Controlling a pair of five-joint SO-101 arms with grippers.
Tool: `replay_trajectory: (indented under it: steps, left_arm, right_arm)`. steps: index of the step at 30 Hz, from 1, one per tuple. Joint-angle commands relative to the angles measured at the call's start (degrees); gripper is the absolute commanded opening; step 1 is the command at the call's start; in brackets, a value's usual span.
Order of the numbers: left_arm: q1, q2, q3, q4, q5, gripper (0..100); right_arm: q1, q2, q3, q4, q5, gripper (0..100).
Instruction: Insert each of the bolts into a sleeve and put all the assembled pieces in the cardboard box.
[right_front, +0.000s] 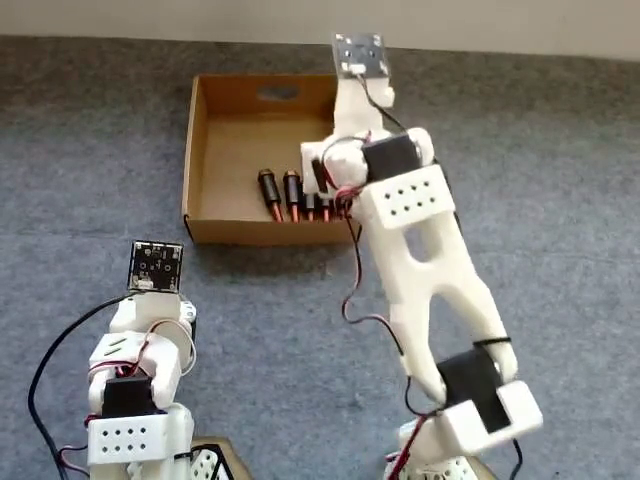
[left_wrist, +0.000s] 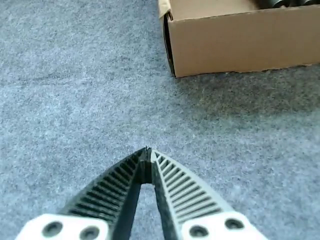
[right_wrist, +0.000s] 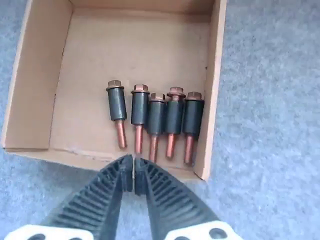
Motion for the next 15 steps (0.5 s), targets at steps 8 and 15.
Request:
replay_trajectory:
  steps: [8, 15]
  left_arm:
    - [-0.2, -0.5, -2.9, 0.0, 0.0, 1]
    - [-0.2, -0.5, -2.9, 0.0, 0.0, 1]
  right_arm:
    - [4.0, -38.3, 51.2, -21.2, -0.5, 0.9]
    - [6.7, -58.0, 71.7, -21.4, 9.5, 0.9]
